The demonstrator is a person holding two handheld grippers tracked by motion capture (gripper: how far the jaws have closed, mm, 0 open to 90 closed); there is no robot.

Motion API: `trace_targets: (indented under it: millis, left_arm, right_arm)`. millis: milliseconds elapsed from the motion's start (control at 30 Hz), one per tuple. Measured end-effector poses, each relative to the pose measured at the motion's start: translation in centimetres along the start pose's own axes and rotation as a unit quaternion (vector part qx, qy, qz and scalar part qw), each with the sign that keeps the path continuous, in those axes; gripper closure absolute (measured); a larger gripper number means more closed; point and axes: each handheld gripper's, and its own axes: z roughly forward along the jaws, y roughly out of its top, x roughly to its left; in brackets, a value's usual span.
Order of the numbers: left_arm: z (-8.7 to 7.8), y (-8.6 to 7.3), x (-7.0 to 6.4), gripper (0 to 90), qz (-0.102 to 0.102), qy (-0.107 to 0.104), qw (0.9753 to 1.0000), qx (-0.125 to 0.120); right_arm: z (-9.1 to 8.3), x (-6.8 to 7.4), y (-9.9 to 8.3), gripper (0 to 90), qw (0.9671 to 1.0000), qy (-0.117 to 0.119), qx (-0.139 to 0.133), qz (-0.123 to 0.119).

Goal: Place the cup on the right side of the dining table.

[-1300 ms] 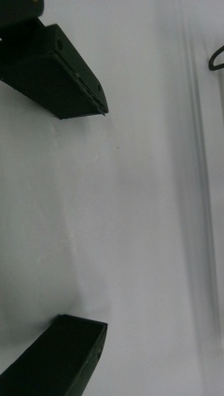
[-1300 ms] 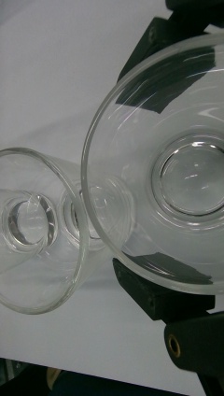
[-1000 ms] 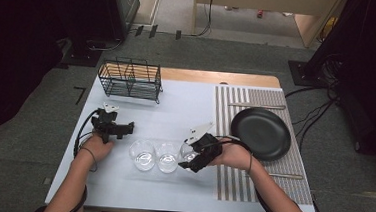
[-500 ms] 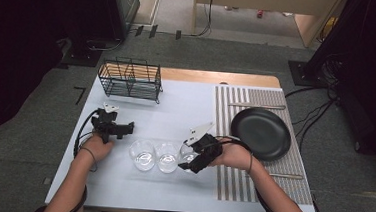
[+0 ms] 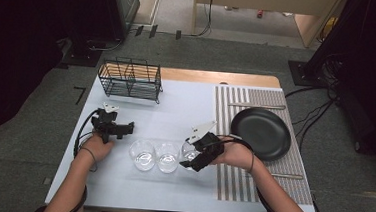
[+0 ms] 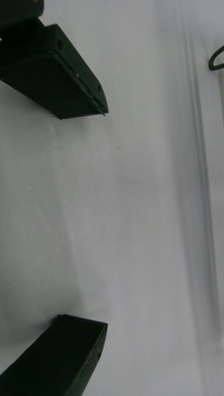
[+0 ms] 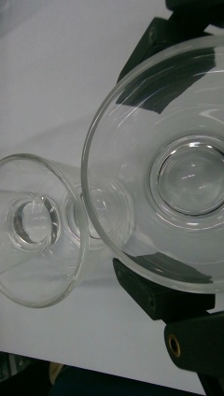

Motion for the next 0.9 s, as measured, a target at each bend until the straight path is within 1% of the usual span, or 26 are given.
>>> trace_targets:
  millis: [467,633,900]
  left_arm:
    - [0.0,0.0,0.0,0.0,0.0,0.0,1.0,0.0]
    - [0.0,-0.01,-0.01,0.0,0.0,0.0,1.0,0.0]
    - [0.0,-0.01,-0.01,0.0,0.0,0.0,1.0,0.0]
  right_arm:
    - [-0.24,-0.44,-0.08,18.0,0.9998,-0.018,-0.006,-0.003]
    - [-0.31,-0.6,-0.03,17.9,0.9997,-0.024,-0.011,0.001]
    - [-0.36,-0.76,-0.02,17.9,0.9995,-0.028,-0.013,0.003]
